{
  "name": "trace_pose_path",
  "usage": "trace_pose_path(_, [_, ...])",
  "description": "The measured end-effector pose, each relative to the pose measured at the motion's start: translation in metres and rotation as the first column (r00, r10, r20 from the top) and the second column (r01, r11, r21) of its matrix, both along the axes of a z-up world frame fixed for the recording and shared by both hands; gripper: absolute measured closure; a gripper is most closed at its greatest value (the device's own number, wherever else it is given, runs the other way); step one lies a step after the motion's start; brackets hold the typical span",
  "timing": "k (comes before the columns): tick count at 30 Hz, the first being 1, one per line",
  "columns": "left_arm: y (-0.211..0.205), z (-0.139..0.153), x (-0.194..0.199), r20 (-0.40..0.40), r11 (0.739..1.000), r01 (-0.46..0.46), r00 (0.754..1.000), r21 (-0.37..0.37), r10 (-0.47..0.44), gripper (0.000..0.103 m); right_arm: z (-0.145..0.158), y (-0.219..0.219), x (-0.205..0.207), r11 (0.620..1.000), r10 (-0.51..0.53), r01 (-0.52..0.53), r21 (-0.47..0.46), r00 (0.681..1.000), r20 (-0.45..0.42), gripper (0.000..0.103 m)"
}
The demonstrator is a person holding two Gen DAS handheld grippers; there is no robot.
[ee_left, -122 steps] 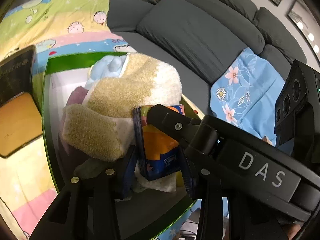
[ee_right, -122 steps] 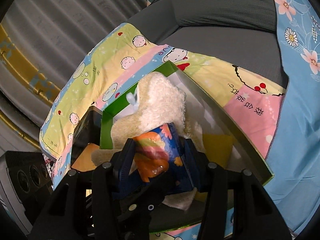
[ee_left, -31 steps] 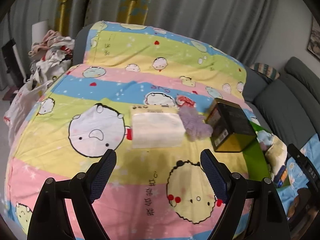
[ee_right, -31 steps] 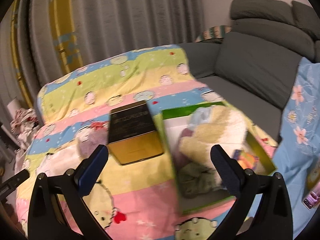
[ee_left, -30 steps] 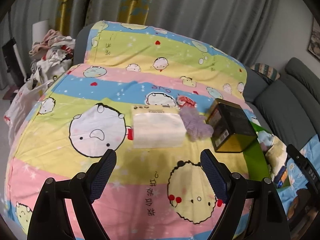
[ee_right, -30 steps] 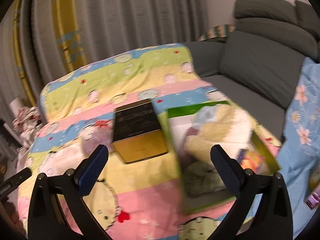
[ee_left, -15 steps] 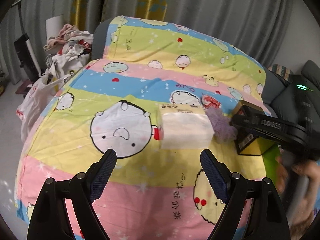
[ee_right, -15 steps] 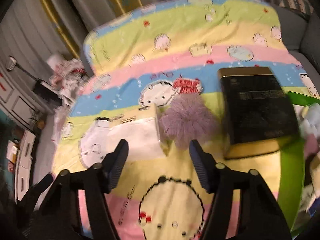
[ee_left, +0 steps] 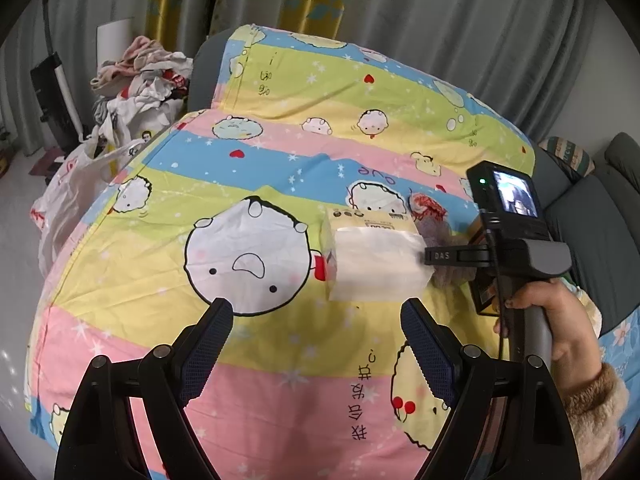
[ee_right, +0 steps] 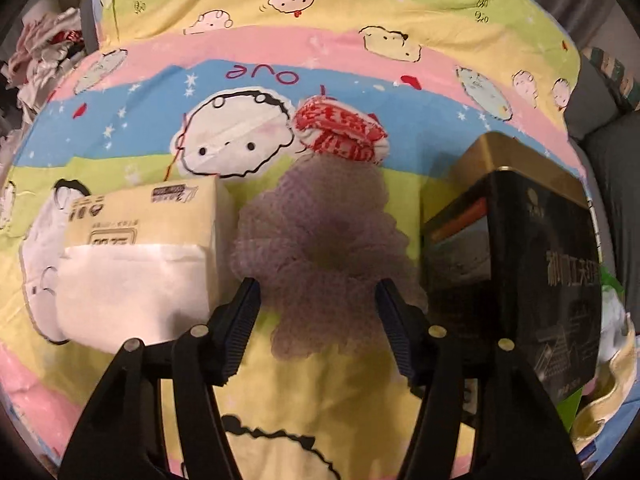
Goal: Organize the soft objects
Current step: 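Grasp the purple mesh sponge with the right tool, then carry the purple mesh sponge into the green box and release it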
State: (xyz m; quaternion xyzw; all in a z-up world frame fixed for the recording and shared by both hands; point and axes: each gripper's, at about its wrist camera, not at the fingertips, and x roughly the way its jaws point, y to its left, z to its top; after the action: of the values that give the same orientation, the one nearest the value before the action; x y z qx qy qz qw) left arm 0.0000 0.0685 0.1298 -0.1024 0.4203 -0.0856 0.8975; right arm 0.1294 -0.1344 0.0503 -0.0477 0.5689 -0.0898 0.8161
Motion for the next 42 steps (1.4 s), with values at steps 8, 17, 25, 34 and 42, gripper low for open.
trace_pose_path(8, [-0.001, -0.001, -0.001, -0.003, 1.000, 0.005, 1.000, -0.007, -0.005, 0.017, -0.017, -0.012, 0.002, 0.995, -0.015, 0.018, 0.096, 0.999, -0.032, 0.087])
trace_pose_path(17, [-0.003, -0.005, 0.001, -0.024, 1.000, 0.016, 1.000, 0.001, -0.016, 0.017, 0.022, -0.008, -0.074, 0.968, 0.029, -0.055, 0.246, 0.994, 0.109, 0.091])
trace_pose_path(25, [-0.024, -0.016, 0.001, -0.076, 0.996, 0.088, 0.993, -0.011, -0.089, 0.017, 0.013, 0.024, -0.160, 0.914, 0.145, -0.188, 0.360, 0.979, 0.143, 0.084])
trace_pose_path(34, [-0.047, -0.033, 0.001, -0.135, 0.988, 0.148, 0.979, -0.040, -0.152, 0.017, 0.039, -0.015, -0.183, 0.884, 0.006, -0.136, 0.448, 0.960, 0.279, 0.026])
trace_pose_path(42, [-0.091, -0.077, 0.001, -0.302, 0.962, 0.255, 0.913, -0.101, -0.274, 0.017, -0.004, -0.043, -0.156, 0.754, -0.144, -0.008, 0.657, 0.974, 0.176, 0.023])
